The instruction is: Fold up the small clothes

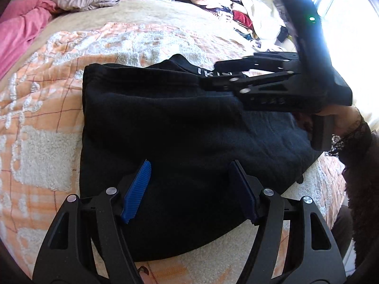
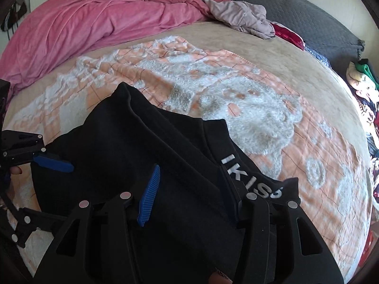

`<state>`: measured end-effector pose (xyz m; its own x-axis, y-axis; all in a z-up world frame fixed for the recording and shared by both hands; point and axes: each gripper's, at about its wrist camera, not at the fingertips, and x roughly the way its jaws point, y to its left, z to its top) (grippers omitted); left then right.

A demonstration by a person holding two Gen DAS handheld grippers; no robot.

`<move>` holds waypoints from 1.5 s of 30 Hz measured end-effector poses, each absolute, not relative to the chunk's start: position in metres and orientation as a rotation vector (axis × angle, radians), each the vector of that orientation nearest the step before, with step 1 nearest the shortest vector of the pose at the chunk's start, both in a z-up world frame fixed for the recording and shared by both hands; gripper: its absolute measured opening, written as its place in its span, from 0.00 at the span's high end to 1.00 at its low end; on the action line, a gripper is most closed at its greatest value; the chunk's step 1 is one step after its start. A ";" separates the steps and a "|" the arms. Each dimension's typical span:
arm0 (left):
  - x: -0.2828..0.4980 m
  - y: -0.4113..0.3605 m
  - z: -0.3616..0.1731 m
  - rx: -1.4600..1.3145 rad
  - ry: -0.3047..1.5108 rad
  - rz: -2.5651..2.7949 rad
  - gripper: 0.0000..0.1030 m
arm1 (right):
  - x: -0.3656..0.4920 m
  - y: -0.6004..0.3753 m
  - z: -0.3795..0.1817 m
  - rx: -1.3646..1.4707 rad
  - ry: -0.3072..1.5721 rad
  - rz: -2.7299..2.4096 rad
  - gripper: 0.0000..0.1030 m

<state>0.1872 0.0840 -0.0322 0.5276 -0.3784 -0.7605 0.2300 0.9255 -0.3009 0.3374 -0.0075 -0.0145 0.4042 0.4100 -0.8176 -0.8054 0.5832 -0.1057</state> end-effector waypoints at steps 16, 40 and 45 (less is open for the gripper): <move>0.187 0.089 -0.028 -0.176 0.945 -0.356 0.41 | 0.362 0.009 -0.031 -0.502 0.811 0.670 0.89; 0.200 0.084 -0.025 -0.120 0.901 -0.304 0.38 | 0.372 -0.217 -0.030 -0.324 0.909 0.278 0.44; 0.201 0.085 -0.027 -0.116 0.896 -0.302 0.38 | 0.367 -0.211 -0.032 -0.349 0.895 0.288 0.94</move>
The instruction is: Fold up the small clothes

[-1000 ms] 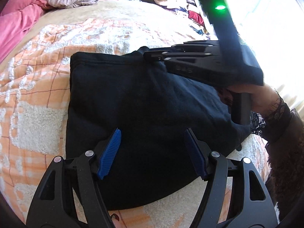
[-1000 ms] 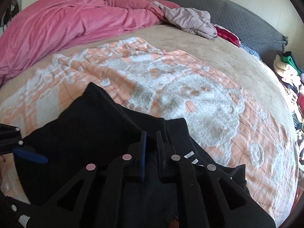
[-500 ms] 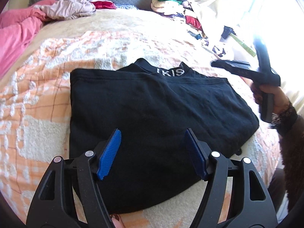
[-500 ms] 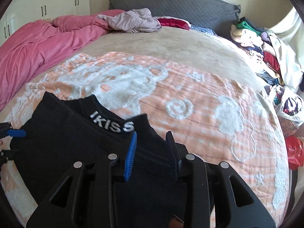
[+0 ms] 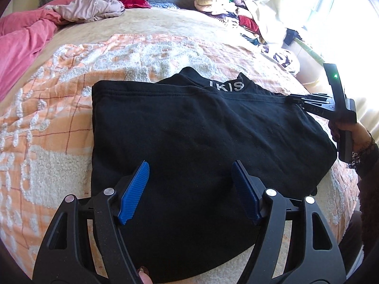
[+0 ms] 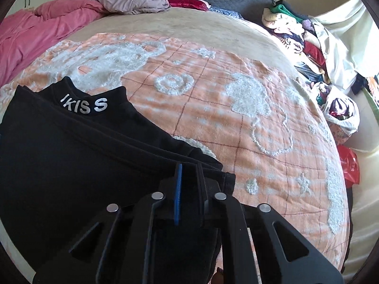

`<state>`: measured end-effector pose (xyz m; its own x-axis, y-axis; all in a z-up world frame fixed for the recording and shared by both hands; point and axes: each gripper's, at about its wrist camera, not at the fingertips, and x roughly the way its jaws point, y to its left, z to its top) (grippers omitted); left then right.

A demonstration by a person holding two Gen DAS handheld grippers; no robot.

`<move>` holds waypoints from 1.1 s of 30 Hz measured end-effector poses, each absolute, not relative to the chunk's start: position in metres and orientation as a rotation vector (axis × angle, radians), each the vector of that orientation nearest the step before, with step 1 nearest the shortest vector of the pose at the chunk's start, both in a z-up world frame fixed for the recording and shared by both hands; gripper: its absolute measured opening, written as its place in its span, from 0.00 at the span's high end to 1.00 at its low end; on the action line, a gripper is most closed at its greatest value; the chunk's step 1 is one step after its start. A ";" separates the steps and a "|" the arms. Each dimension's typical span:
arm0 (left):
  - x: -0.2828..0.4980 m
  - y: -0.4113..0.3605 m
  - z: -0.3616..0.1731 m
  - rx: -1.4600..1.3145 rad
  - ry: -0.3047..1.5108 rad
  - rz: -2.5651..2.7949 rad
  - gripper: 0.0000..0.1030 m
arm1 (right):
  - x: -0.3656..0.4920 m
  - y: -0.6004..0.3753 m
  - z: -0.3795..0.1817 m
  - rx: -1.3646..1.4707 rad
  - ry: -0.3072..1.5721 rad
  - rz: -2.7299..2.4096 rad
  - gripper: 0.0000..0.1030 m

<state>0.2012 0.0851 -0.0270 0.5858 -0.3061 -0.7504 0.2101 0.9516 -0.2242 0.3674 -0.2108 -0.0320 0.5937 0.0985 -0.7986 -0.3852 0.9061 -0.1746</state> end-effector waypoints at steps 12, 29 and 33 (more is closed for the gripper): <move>0.205 0.087 -0.027 -0.110 0.884 -0.289 0.38 | 0.373 -0.253 -0.027 -0.134 0.875 0.205 0.52; 0.207 0.096 -0.023 -0.130 0.868 -0.252 0.32 | 0.371 -0.267 -0.029 -0.097 0.866 0.113 1.00; 0.207 0.099 -0.017 -0.141 0.863 -0.247 0.30 | 0.358 -0.281 -0.021 -0.026 0.836 0.104 1.00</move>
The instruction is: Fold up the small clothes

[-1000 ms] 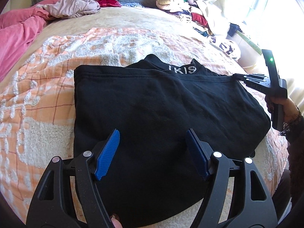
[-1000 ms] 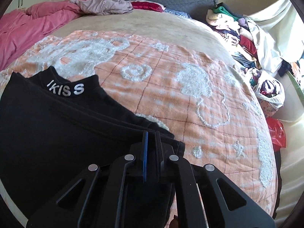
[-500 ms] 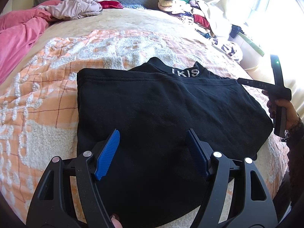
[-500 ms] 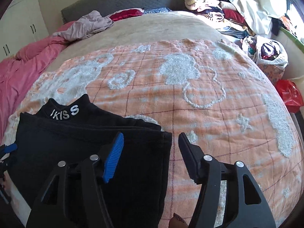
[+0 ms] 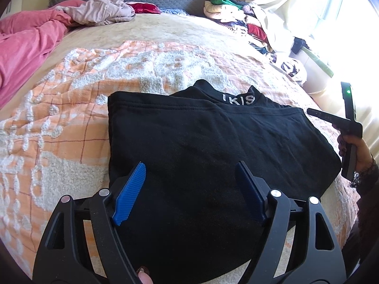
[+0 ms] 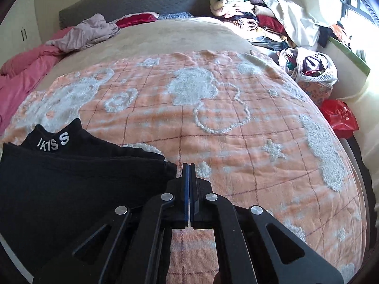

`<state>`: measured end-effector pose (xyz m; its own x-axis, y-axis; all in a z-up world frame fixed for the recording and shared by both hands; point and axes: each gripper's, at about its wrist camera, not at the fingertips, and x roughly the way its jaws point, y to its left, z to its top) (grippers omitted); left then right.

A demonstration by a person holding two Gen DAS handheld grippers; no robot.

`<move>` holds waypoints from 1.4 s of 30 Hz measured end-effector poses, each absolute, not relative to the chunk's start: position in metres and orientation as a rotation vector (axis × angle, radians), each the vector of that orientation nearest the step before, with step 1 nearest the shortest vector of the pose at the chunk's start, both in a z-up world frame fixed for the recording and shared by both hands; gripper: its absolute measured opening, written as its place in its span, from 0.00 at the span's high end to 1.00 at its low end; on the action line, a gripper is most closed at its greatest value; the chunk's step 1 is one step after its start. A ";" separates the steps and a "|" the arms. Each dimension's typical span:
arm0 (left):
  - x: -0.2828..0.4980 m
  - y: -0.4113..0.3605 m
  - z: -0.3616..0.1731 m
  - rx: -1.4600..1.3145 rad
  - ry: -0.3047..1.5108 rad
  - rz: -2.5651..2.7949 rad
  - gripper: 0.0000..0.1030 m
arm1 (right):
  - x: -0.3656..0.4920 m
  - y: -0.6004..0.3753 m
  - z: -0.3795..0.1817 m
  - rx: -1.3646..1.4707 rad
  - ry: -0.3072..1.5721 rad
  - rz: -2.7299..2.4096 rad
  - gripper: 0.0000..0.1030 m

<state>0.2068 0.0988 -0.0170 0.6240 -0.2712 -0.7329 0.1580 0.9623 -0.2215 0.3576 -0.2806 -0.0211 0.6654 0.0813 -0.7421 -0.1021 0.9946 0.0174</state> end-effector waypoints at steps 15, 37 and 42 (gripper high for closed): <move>0.187 0.093 0.007 -0.117 0.819 -0.245 0.14 | 0.231 -0.223 0.021 -0.084 0.708 0.348 0.44; 0.156 0.055 -0.034 -0.059 0.908 -0.190 0.10 | 0.210 -0.204 -0.042 -0.156 0.868 0.297 0.30; 0.148 0.060 -0.043 -0.081 0.918 -0.188 0.10 | 0.205 -0.215 -0.046 -0.074 0.879 0.294 0.29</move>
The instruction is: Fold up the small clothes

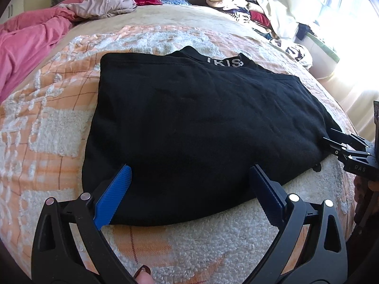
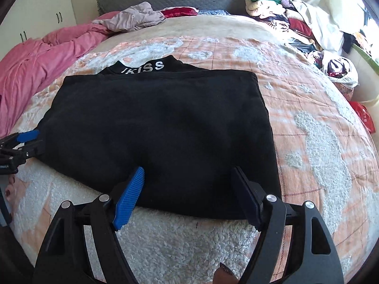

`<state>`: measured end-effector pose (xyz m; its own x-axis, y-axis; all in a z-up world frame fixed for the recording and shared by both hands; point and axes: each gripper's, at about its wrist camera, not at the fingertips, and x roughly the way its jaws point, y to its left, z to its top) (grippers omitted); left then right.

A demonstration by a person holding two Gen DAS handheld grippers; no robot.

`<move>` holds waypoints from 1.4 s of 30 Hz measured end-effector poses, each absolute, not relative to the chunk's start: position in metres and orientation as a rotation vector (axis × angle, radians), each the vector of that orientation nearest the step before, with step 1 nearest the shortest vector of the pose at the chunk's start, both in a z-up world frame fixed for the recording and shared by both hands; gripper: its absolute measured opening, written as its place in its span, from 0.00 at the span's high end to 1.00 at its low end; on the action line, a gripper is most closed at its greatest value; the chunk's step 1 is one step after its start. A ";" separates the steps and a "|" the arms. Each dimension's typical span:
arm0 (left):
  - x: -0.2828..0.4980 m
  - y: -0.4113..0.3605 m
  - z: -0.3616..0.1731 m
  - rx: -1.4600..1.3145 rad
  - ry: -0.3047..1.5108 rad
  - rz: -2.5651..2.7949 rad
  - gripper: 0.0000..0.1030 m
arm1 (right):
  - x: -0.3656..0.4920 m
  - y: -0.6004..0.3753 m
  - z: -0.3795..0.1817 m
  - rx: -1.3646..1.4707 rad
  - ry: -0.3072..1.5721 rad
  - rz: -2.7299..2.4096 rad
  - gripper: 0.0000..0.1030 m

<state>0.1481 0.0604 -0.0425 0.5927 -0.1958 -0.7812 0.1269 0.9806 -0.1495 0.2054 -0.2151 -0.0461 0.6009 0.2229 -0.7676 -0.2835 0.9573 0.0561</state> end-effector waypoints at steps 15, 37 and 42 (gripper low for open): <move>0.140 0.061 -0.046 -0.111 0.898 -0.193 0.10 | 0.199 -0.214 -0.054 -0.091 0.854 0.262 0.24; 0.133 0.072 -0.028 -0.131 0.900 -0.210 0.10 | 0.188 -0.204 -0.039 -0.075 0.798 0.272 0.18; 0.131 0.076 -0.020 -0.141 0.889 -0.190 0.09 | 0.181 -0.194 -0.038 -0.078 0.785 0.279 0.12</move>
